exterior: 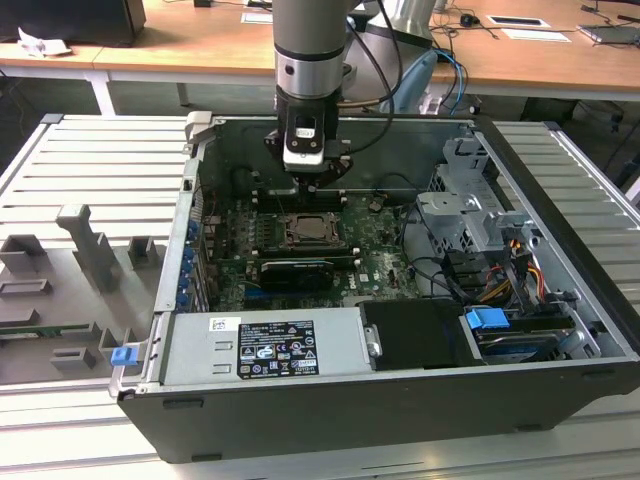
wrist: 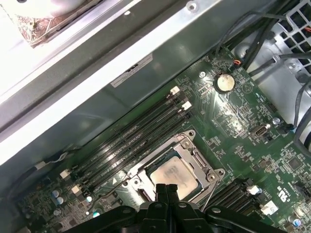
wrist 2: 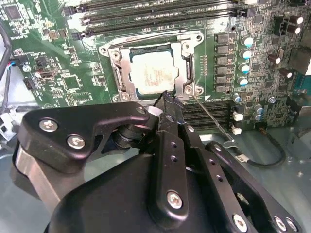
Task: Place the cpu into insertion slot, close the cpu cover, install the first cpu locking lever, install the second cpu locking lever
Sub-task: 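Install the first cpu locking lever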
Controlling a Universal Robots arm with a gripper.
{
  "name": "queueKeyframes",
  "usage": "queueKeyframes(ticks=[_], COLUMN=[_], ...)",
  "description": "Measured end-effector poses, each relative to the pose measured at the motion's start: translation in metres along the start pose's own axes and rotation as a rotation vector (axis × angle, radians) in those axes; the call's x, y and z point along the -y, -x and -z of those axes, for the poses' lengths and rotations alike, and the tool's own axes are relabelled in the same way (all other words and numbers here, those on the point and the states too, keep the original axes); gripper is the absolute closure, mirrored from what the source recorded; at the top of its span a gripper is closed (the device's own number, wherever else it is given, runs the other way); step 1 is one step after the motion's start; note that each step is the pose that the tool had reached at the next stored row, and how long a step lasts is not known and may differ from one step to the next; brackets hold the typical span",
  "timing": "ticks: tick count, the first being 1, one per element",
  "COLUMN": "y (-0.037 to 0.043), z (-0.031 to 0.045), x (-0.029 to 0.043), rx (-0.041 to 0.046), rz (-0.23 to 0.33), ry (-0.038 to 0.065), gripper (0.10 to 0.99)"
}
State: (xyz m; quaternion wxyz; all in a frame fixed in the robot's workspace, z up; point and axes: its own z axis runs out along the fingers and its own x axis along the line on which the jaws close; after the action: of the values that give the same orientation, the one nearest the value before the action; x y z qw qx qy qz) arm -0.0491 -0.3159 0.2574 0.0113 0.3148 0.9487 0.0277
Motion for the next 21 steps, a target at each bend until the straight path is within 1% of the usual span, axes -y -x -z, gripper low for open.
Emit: queueKeyframes(ticks=[4, 21], y=[0.0000, 0.0000], z=[0.0000, 0.0000], x=[0.0000, 0.0000], rx=[-0.0016, -0.0038], rz=[0.028, 0.065], ry=[0.000, 0.000], gripper=[0.980, 0.980])
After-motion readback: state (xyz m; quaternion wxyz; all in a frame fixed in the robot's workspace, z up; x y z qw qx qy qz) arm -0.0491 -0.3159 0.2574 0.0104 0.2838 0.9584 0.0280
